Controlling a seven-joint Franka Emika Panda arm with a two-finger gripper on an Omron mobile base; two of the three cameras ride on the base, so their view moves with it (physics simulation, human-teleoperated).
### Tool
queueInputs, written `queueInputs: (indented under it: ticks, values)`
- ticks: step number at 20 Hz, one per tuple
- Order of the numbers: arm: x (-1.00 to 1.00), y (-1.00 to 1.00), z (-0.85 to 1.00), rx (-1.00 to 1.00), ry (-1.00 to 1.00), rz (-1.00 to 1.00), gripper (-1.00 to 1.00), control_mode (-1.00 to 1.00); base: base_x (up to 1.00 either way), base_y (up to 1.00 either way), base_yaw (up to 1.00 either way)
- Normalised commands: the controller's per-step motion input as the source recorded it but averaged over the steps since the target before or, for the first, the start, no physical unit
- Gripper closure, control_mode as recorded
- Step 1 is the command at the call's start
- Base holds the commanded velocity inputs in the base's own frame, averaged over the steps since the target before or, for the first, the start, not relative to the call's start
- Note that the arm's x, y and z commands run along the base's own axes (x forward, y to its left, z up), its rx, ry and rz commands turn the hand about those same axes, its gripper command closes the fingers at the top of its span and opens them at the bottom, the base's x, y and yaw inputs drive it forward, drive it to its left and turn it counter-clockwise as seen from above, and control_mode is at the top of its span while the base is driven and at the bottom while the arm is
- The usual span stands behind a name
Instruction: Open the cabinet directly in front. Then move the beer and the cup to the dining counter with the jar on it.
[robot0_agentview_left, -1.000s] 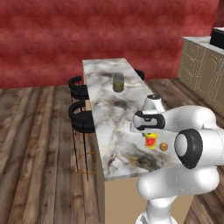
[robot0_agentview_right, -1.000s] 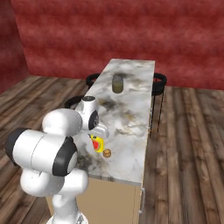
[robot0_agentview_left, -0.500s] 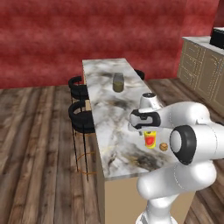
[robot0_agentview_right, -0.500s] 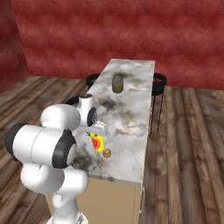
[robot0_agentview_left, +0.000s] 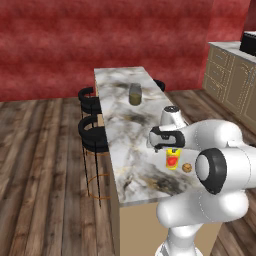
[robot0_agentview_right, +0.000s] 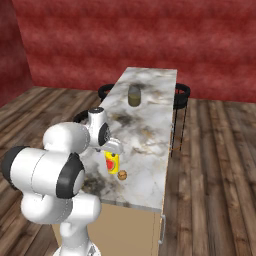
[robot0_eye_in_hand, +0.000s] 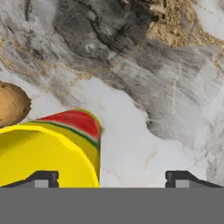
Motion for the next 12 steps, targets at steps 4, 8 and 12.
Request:
queueInputs:
  ticks: [4,8,12]
  values:
    - [-0.34,0.00,0.07,0.00,-0.21,0.00,-1.00,-1.00,0.00,0.00,0.00]
    - [-0.39,0.00,0.20,0.00,-0.28,0.00,-1.00,-1.00,0.00,0.00,0.00]
    - [-0.43,0.00,0.50,0.00,-0.37,0.01,-1.00,-1.00,0.00,0.00,0.00]
